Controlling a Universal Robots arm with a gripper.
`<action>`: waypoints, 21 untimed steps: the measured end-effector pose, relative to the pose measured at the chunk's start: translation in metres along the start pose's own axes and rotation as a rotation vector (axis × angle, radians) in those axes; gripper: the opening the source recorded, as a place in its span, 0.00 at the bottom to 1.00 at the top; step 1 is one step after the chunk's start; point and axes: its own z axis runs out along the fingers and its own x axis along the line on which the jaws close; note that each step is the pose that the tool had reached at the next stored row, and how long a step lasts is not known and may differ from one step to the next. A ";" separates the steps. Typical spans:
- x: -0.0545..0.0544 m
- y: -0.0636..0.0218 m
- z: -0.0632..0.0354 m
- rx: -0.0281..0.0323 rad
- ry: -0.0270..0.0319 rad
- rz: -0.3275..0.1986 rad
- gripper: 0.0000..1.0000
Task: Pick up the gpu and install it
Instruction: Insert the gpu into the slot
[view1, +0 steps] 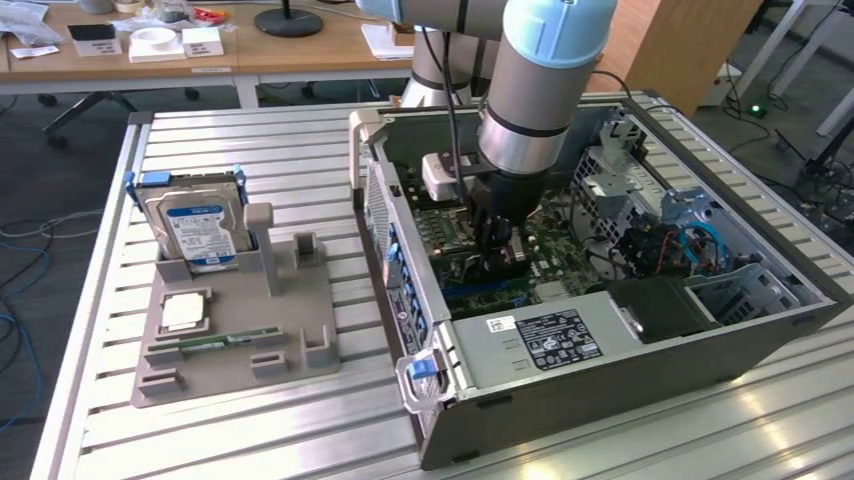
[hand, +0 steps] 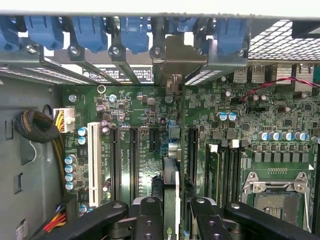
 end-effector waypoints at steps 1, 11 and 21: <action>0.000 0.0000 0.0000 0.0000 0.0002 -0.001 0.26; 0.001 0.0000 0.0001 -0.0004 0.0015 -0.011 0.26; 0.001 0.0000 0.0001 -0.0003 0.0013 -0.011 0.26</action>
